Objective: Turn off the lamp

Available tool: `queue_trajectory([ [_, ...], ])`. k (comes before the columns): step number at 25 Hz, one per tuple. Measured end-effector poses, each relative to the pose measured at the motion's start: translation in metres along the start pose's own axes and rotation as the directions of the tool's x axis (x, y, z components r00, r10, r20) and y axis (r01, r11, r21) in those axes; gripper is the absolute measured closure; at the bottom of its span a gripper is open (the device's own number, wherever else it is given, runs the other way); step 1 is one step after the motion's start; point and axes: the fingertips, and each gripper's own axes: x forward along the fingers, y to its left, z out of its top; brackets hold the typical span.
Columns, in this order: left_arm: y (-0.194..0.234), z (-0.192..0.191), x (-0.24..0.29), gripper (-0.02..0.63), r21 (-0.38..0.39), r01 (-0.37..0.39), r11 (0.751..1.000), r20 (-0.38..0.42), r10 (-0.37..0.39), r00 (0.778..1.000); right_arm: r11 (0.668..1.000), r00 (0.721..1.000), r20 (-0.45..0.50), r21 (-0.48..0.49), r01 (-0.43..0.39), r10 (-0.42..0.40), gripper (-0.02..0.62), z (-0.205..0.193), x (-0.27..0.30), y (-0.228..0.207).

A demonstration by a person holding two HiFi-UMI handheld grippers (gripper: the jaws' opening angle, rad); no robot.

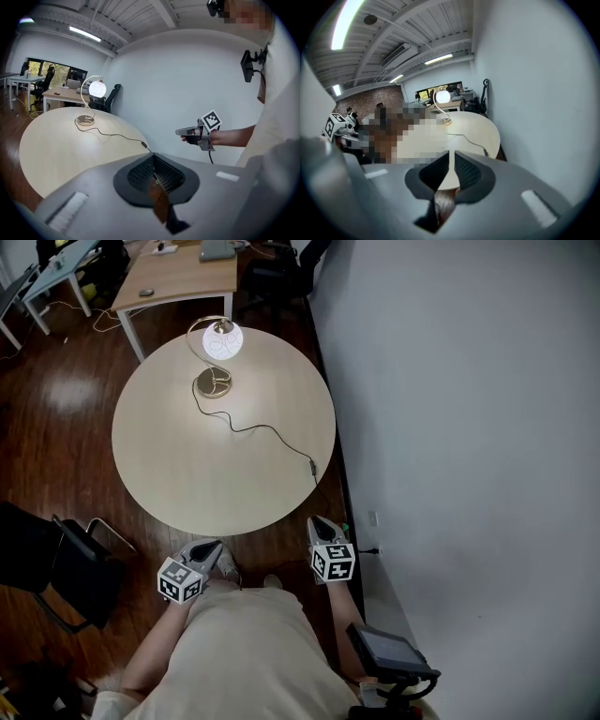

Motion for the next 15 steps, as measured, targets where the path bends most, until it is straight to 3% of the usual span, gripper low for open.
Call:
queue_trajectory([
  [15, 0.051, 0.021, 0.002, 0.604, 0.03, 0.118, 0.993, 0.013, -0.118, 0.993, 0.991, 0.99, -0.034, -0.004, 0.135, -0.135, 0.548, 0.012, 0.02, 0.005],
])
